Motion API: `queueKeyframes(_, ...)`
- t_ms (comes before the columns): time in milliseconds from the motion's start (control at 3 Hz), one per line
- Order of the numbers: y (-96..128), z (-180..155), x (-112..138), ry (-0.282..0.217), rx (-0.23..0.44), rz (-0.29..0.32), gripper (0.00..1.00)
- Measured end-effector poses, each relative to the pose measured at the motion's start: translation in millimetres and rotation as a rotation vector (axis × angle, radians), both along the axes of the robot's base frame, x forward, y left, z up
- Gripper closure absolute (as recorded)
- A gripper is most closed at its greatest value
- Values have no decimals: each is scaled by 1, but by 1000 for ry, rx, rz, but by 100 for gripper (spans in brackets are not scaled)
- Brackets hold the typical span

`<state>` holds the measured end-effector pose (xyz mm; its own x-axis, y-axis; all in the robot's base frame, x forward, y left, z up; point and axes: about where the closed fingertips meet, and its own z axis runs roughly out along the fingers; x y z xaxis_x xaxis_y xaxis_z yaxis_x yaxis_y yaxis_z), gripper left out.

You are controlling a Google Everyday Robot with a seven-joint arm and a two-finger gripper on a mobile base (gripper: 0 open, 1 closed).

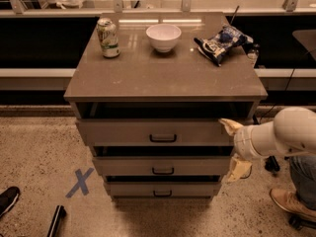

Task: Open top drawer

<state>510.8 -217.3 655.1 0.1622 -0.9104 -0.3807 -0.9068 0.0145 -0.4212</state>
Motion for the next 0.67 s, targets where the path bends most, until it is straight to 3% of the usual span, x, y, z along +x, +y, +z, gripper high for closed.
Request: queueKeyframes(667,-7,12,44,-30,-74,10,0)
